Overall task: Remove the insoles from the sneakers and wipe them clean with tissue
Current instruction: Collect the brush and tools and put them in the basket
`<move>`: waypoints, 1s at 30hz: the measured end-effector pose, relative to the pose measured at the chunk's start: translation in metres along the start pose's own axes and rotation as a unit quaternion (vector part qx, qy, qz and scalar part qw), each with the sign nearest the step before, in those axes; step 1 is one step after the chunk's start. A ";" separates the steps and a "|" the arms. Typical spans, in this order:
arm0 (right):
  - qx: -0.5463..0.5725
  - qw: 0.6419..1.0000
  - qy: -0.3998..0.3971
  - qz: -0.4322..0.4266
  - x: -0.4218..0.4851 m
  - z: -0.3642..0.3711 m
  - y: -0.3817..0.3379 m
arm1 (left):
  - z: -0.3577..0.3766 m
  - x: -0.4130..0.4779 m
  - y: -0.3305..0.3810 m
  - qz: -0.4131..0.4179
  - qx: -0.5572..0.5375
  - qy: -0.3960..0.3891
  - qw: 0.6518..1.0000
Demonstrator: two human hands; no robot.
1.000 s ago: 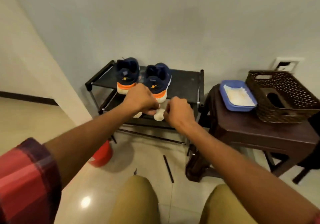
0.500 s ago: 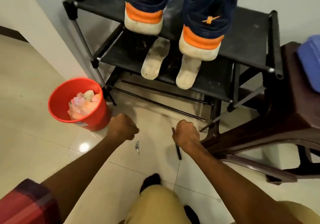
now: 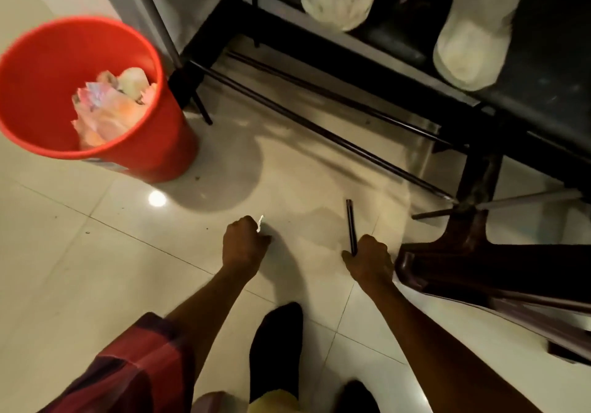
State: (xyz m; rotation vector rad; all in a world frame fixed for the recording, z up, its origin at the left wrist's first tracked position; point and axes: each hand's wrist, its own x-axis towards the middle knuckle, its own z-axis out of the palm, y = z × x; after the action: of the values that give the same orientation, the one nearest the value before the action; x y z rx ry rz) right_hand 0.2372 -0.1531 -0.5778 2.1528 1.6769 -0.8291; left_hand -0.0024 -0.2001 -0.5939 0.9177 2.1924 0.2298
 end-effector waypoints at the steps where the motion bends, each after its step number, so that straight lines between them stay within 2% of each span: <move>1: 0.006 1.000 0.007 0.001 0.004 0.006 0.000 | 0.007 0.005 -0.001 -0.007 0.002 0.013 1.000; 6: 0.034 0.998 0.045 -0.028 0.015 0.030 0.001 | 0.024 0.017 -0.006 -0.052 -0.048 0.059 0.996; 10: 0.031 0.998 0.045 -0.038 0.005 0.030 -0.004 | 0.020 0.012 -0.005 -0.101 -0.126 0.044 0.986; 13: 0.052 0.997 0.043 -0.048 -0.016 0.017 -0.016 | 0.006 -0.004 -0.002 -0.088 -0.156 0.019 0.984; 20: 0.056 0.989 0.074 -0.116 -0.101 -0.066 -0.043 | -0.079 -0.071 0.043 0.048 -0.131 0.038 0.989; 25: 0.099 0.975 0.123 -0.155 -0.184 -0.168 -0.049 | -0.170 -0.134 0.104 0.171 -0.136 0.062 0.974; 30: 0.140 0.934 0.242 -0.224 -0.279 -0.285 -0.026 | -0.258 -0.231 0.183 0.292 -0.118 0.019 0.949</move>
State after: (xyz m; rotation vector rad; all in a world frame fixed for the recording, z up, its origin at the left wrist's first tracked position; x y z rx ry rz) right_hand 0.2429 -0.2077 -0.1819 2.3304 2.5014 -0.7146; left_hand 0.0275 -0.1942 -0.2034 1.4075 1.8201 0.7755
